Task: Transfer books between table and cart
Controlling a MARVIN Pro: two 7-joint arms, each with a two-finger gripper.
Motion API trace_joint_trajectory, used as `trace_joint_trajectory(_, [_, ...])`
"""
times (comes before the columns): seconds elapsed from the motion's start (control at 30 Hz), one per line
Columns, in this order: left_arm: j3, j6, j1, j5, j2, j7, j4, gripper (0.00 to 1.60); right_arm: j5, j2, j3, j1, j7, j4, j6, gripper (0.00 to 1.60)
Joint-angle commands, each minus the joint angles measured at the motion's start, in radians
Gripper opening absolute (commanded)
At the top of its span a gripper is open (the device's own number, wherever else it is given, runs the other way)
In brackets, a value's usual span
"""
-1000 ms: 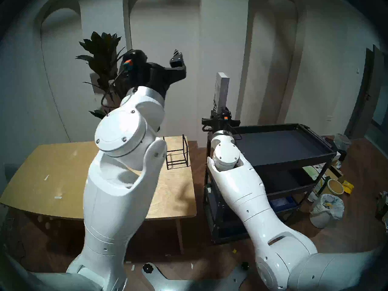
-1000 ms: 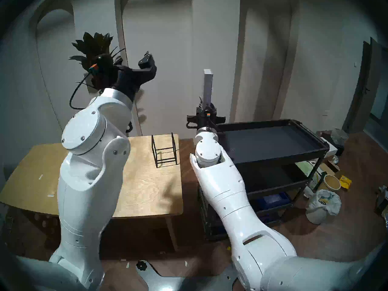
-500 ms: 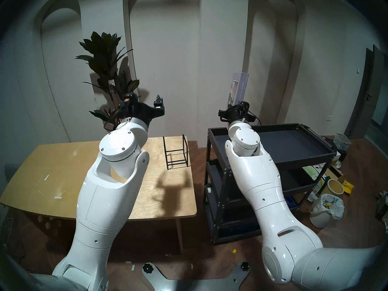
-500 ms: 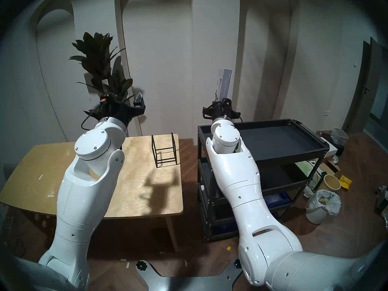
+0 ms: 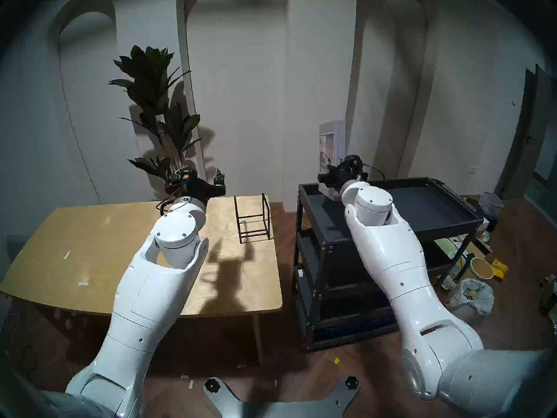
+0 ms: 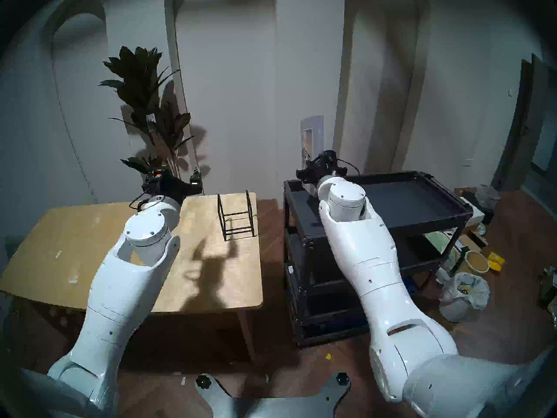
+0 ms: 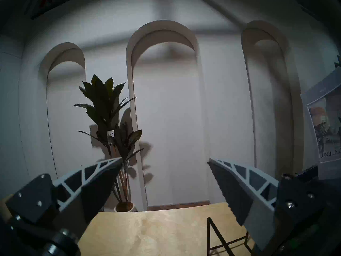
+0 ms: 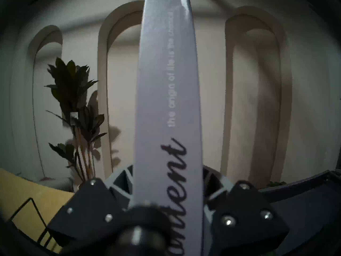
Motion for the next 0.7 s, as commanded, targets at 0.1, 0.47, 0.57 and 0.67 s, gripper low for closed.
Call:
trace_joint_trajectory(0.1, [0.005, -0.087, -0.066, 0.042, 0.012, -0.012, 0.094, 1.6, 0.018, 0.058, 0.01, 0.039, 0.137, 0.099, -0.158, 0.0])
trace_joint_trajectory(0.47, [0.015, -0.111, -0.089, 0.063, 0.003, -0.012, 0.155, 1.6, 0.056, 0.032, 0.025, 0.055, 0.203, 0.246, -0.304, 0.0])
trace_joint_trajectory(0.57, [0.017, -0.11, -0.09, 0.068, 0.001, -0.011, 0.158, 1.6, 0.058, 0.022, 0.023, 0.061, 0.213, 0.28, -0.327, 0.0])
trace_joint_trajectory(0.67, [0.018, -0.108, -0.088, 0.07, 0.0, -0.012, 0.157, 1.6, 0.057, 0.017, 0.019, 0.073, 0.219, 0.319, -0.343, 0.0])
